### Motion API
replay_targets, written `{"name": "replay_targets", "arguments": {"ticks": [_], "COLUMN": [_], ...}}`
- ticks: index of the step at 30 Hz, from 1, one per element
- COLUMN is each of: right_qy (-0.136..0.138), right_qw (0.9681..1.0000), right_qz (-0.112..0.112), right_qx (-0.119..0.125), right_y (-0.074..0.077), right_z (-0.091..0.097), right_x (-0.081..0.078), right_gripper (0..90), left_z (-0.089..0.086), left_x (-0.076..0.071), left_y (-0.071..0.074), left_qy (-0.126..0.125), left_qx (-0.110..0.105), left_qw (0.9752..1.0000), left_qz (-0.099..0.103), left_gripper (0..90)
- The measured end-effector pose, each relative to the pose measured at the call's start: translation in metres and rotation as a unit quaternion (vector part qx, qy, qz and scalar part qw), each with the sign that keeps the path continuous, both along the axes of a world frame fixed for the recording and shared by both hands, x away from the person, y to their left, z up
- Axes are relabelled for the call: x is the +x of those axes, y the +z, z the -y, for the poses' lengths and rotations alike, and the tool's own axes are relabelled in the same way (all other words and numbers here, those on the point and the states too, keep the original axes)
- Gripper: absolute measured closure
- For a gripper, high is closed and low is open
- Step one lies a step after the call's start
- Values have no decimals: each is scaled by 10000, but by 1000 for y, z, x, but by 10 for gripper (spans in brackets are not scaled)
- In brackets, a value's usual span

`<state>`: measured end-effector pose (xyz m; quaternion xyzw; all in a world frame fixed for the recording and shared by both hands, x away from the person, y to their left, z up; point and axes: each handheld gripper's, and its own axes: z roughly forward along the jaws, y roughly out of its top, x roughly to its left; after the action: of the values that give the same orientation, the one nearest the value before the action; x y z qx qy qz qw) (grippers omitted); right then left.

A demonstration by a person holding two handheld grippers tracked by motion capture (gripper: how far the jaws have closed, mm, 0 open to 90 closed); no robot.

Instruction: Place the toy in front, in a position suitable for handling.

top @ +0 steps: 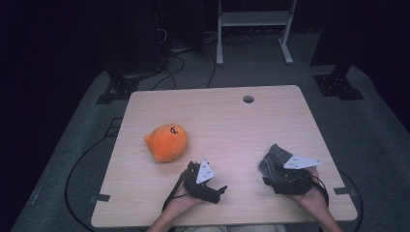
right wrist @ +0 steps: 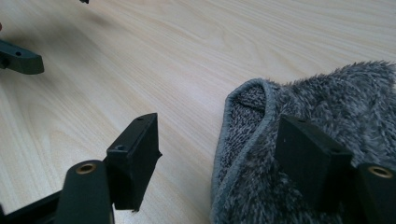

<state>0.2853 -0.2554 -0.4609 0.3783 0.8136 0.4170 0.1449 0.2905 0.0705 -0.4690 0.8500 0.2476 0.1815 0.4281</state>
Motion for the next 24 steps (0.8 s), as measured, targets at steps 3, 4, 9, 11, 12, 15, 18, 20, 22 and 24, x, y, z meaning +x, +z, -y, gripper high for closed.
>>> {"name": "replay_targets", "arguments": {"ticks": [3,4,9,11,12,15,18,20,22,24], "right_qy": [-21,-35,-78,-84,-88,-119,-117,-120,-127,-134], "right_qw": [10000,10000,10000,10000,10000,9999,9997,9997,9997,9998], "right_qz": [-9,-28,-8,25,40,17,-35,-7,-7,-33], "right_qx": [11,18,0,7,6,47,225,227,215,169], "right_y": [-1,-1,-1,1,1,1,2,3,3,2], "right_z": [1,1,1,1,1,2,2,2,1,1], "right_x": [1,1,-1,-3,-3,-3,-3,-4,-4,-3], "right_gripper": [291,291,290,290,290,290,290,290,290,289], "left_z": [-1,-2,-7,-9,-10,-15,-17,-19,-20,-20], "left_x": [1,2,4,6,8,13,15,19,24,27], "left_y": [6,8,17,22,25,38,48,63,73,81], "left_qy": [-1,-2,-39,-21,12,25,50,24,42,83], "left_qx": [-145,-144,-226,-264,-317,-427,-461,-500,-549,-564], "left_qw": [9999,9999,9996,9994,9992,9989,9986,9976,9969,9963], "left_qz": [44,46,147,219,229,211,262,468,559,643], "left_gripper": [10,10,10,10,10,10,10,10,10,10]}}
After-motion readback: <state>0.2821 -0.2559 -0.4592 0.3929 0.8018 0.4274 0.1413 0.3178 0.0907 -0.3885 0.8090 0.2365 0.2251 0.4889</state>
